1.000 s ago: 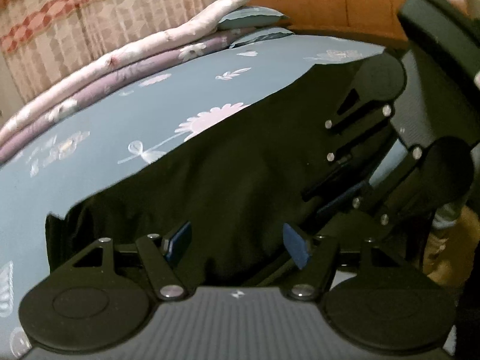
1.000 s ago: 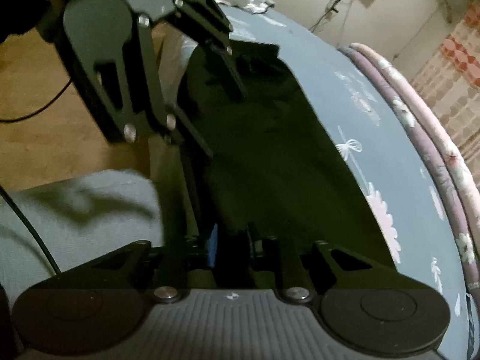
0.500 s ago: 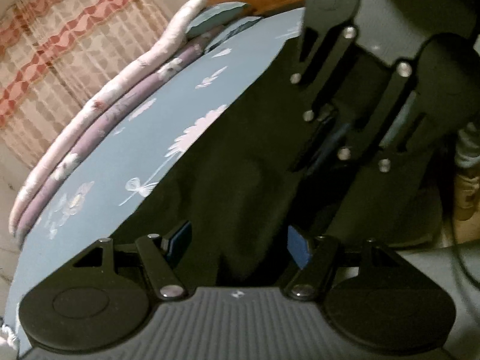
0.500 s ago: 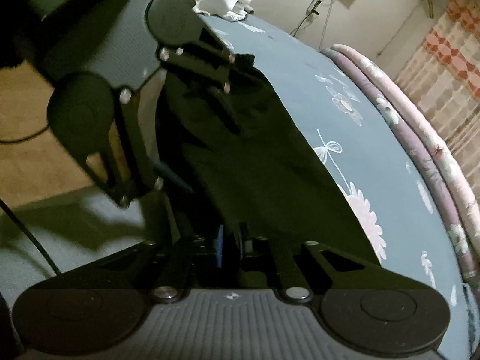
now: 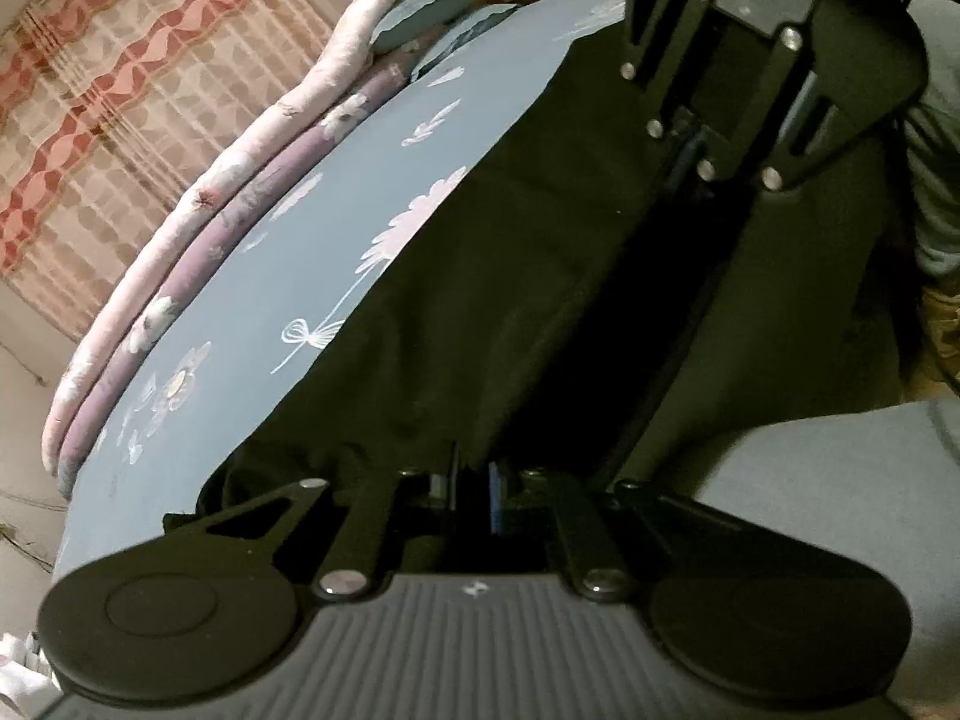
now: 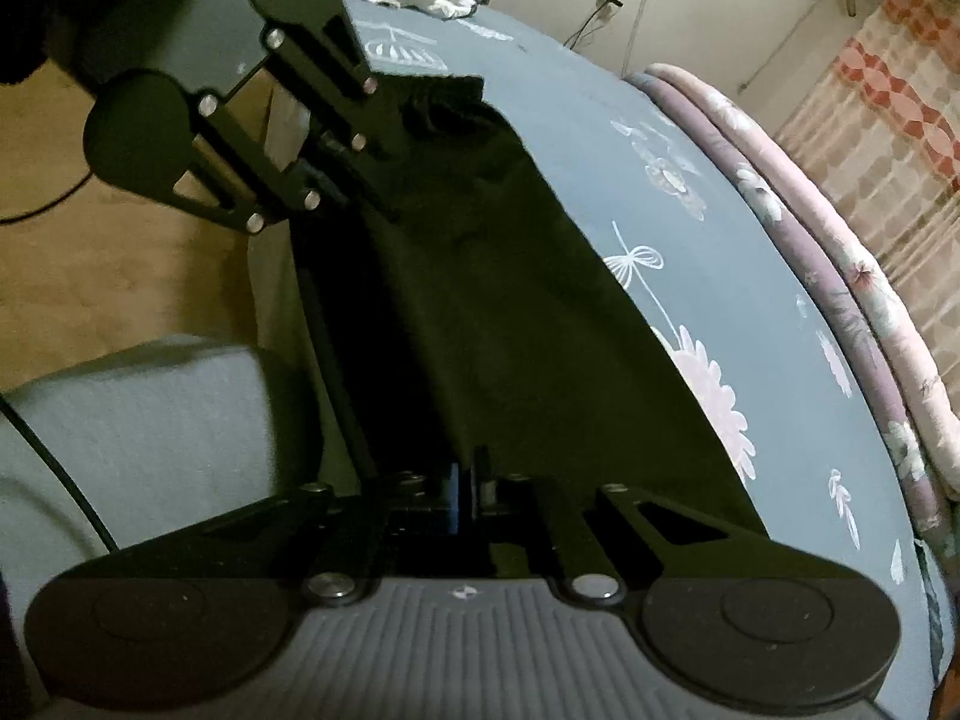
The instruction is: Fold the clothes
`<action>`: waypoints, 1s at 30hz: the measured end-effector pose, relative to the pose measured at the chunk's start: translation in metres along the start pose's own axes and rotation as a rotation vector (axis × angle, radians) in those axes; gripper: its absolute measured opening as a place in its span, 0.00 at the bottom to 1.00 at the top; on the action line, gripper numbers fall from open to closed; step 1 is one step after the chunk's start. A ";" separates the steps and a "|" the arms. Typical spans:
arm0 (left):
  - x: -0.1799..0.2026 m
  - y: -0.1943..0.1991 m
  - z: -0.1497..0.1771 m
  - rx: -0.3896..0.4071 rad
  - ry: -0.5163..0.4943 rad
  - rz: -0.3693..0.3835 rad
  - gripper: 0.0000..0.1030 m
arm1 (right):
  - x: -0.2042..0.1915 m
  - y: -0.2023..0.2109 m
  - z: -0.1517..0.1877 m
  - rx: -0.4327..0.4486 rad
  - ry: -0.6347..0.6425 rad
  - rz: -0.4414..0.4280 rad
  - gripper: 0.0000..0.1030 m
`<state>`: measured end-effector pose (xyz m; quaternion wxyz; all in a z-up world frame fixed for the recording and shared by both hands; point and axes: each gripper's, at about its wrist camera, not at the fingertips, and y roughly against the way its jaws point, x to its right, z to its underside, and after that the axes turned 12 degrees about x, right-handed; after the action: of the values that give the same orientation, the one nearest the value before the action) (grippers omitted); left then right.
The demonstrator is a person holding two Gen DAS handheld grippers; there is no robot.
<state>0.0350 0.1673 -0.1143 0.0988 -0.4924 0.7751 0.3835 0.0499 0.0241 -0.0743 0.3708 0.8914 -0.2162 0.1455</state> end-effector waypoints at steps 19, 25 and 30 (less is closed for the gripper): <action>-0.054 0.051 0.012 0.038 0.318 0.117 0.37 | 0.018 0.026 -0.003 0.015 -0.109 -0.128 0.52; -0.123 0.014 0.023 0.128 0.672 -0.080 0.41 | 0.049 0.027 -0.011 0.084 -0.252 -0.057 0.57; -0.148 -0.040 0.056 0.117 0.933 -0.167 0.40 | 0.066 0.007 -0.018 0.103 -0.340 0.048 0.57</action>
<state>0.1297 0.2993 -0.0944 -0.2018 -0.6662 0.7147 0.0682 0.1017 0.0143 -0.0303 0.2790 0.9155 -0.2895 0.0124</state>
